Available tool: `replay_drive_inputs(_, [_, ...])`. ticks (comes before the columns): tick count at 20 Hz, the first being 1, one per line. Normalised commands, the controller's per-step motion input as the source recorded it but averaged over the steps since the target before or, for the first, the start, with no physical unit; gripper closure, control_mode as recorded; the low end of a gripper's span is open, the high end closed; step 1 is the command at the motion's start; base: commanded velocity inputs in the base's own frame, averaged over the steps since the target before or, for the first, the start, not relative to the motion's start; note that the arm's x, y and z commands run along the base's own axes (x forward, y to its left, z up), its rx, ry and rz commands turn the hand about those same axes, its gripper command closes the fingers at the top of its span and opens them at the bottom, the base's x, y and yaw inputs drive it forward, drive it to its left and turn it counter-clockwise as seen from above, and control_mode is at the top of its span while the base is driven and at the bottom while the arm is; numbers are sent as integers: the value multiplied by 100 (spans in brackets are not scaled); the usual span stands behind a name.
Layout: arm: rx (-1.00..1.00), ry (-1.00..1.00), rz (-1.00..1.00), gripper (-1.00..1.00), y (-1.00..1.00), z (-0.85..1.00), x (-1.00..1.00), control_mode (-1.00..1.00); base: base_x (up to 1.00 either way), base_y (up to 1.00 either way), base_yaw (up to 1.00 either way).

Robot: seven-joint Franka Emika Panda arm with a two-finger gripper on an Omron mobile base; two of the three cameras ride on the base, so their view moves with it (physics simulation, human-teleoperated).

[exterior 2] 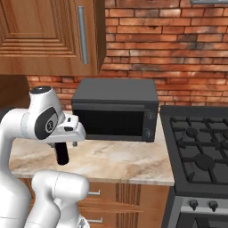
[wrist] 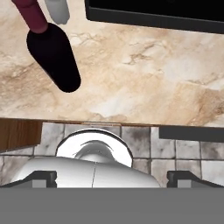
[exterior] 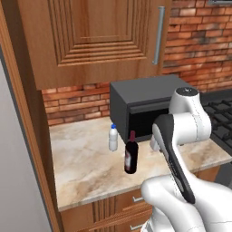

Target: Place the drinks on the dining counter in a tight cluster.

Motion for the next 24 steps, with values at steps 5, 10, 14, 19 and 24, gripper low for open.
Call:
replay_drive_inputs(5, [0, 0, 0, -100, 0, 0, 0, 100, 0, 0, 0])
replay_drive_inputs(10, [0, 0, 0, -100, 0, 0, 0, 100, 0, 0, 0])
replay_drive_inputs(14, [0, 0, 0, -100, 0, 0, 0, 100, 0, 0, 0])
replay_drive_inputs(19, [0, 0, 10, -100, 0, 1, 0, -100, 0, 0, 0])
replay_drive_inputs(24, [0, 0, 31, -100, 0, 0, 7, -100, 0, 0, 0])
